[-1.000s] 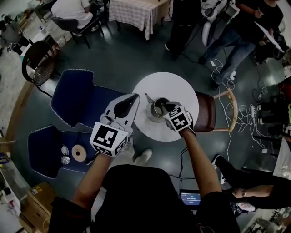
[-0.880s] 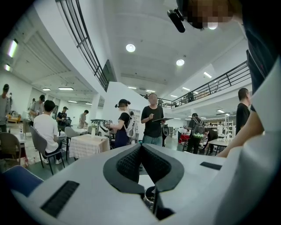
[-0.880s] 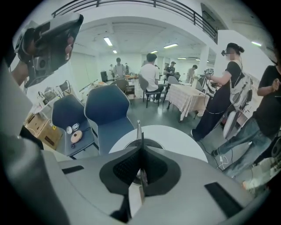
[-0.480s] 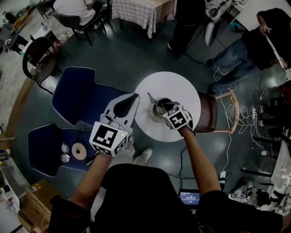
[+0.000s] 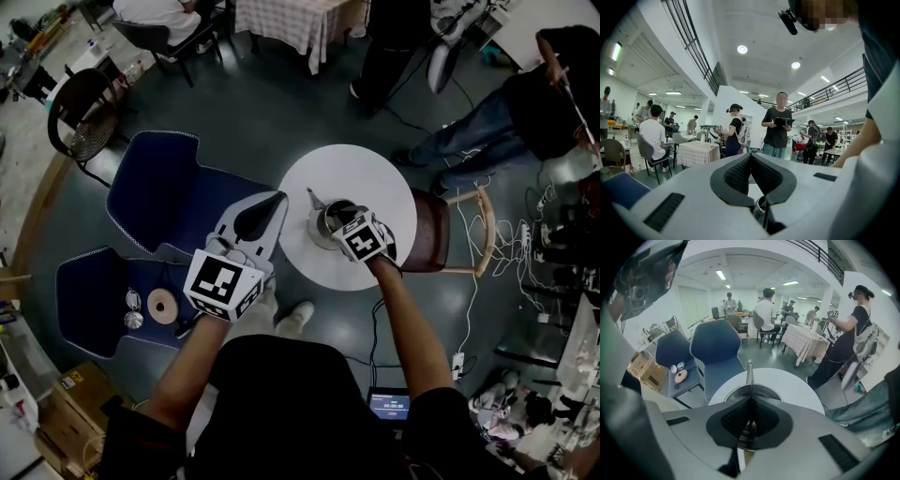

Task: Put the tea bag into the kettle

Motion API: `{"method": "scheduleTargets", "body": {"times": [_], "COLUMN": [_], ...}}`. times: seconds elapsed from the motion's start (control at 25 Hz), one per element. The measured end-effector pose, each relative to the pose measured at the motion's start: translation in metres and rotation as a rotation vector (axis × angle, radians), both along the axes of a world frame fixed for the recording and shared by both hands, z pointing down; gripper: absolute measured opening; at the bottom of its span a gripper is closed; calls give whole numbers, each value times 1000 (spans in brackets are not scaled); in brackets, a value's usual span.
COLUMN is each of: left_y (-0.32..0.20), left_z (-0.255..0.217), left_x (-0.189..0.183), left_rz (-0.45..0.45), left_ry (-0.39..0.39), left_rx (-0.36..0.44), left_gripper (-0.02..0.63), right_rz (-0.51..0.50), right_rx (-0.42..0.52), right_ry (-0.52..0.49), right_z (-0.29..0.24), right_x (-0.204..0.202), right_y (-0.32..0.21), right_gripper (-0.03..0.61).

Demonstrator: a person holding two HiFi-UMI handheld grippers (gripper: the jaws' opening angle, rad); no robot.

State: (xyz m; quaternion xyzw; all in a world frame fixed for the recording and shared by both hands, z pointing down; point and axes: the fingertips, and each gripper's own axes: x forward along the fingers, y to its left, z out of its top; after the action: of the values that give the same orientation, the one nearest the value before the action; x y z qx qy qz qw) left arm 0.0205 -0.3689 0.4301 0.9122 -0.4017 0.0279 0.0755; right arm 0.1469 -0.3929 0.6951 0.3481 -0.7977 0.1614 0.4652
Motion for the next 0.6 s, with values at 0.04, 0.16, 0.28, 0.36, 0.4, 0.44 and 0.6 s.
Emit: {"method": "scheduleTargets", "body": {"times": [0.04, 0.16, 0.28, 0.36, 0.4, 0.44, 0.6], "left_y": [0, 0, -1, -2, -2, -2, -2], "left_z": [1, 4, 6, 7, 7, 7, 7], "left_x": [0, -2, -3, -4, -5, -6, -6], "left_rz": [-1, -5, -8, -9, -10, -10, -7], "left_ry": [0, -3, -5, -5, -5, -4, -1], "left_rx": [-1, -4, -6, -9, -10, -12, -14], "left_gripper": [15, 15, 15, 15, 15, 15, 15], "right_rz": [-5, -16, -27, -35, -38, -39, -43], "right_rx": [1, 4, 12, 20, 20, 16, 1], "right_ry": [10, 23, 53, 74, 77, 75, 59], "right_z": [2, 6, 10, 12, 13, 13, 13], "right_x": [0, -2, -1, 0, -1, -2, -6], "right_y": [0, -1, -2, -4, -3, -3, -1], "right_gripper": [20, 20, 20, 20, 20, 21, 63]}}
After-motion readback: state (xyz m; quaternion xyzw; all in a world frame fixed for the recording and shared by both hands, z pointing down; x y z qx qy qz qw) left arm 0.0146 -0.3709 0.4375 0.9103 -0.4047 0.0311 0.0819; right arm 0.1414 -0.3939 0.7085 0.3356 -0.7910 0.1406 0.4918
